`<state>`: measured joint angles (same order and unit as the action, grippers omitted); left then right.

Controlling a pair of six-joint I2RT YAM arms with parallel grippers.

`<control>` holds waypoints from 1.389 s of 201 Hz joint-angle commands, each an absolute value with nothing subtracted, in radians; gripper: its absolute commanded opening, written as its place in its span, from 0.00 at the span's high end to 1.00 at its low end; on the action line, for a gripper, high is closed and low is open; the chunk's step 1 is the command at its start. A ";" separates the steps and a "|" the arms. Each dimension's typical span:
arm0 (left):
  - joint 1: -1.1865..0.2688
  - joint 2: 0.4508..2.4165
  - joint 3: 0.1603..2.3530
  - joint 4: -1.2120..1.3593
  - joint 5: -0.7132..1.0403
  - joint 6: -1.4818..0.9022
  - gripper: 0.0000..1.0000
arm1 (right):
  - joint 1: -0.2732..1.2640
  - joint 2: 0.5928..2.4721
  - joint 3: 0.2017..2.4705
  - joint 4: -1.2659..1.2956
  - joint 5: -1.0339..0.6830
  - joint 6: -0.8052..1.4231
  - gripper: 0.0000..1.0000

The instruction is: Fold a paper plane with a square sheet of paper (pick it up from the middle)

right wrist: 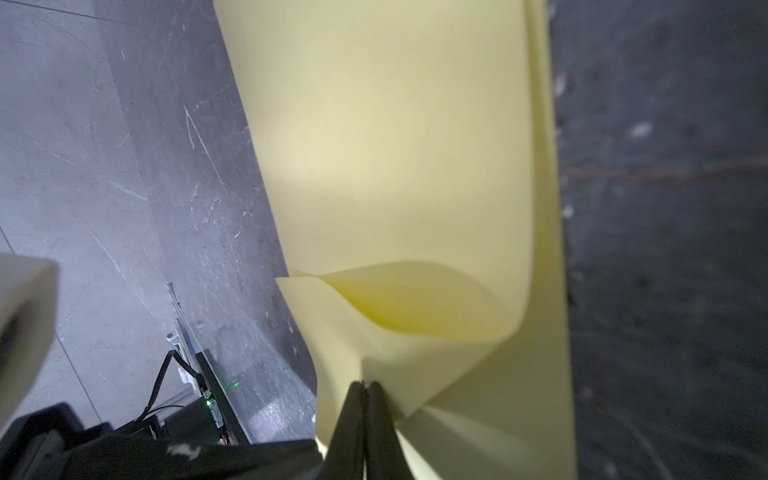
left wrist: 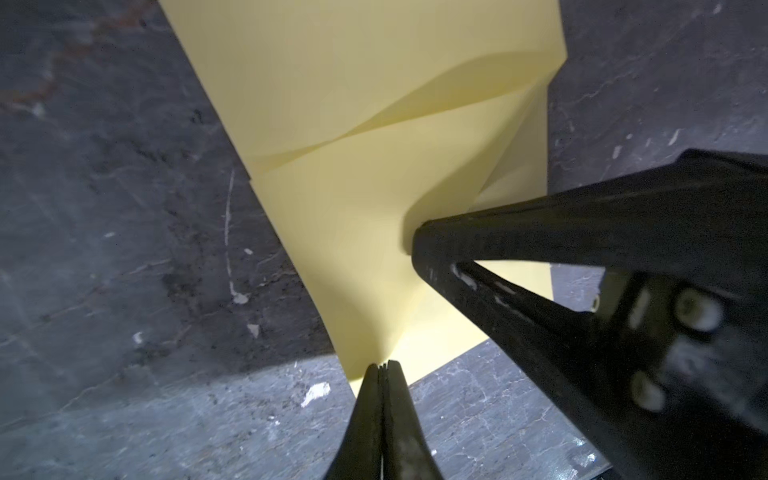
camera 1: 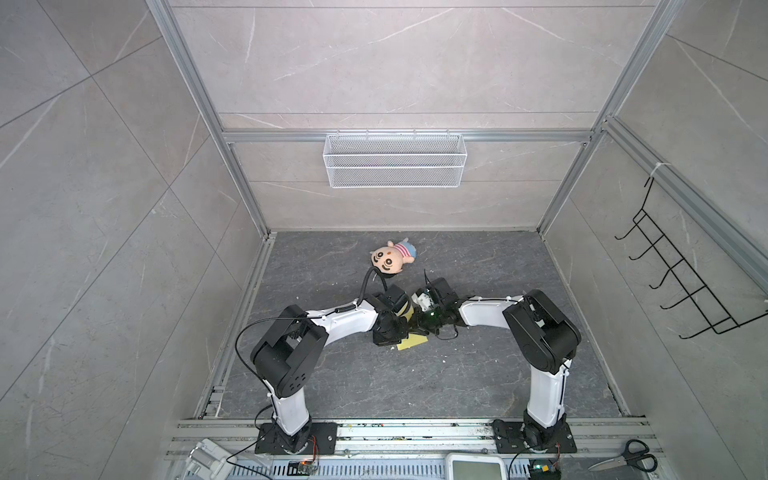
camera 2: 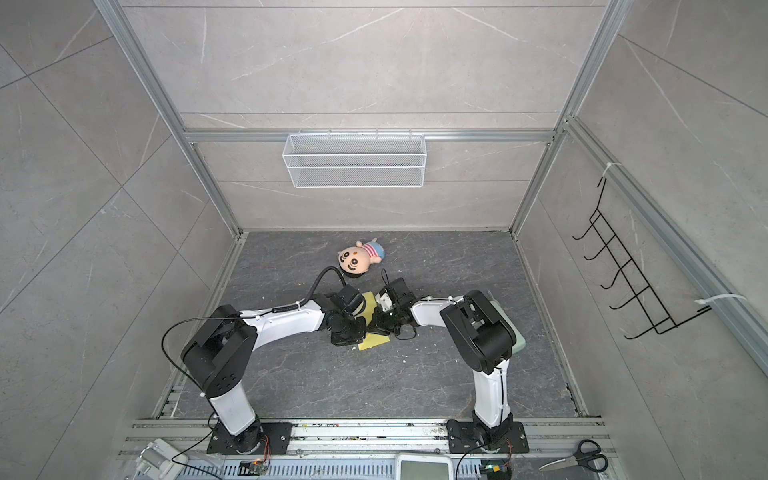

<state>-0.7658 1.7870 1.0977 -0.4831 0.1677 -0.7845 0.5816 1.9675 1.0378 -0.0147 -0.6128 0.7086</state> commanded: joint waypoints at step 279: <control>-0.720 1.675 1.077 -0.426 0.210 -0.817 0.98 | 0.560 1.940 0.861 0.152 -0.375 0.902 0.93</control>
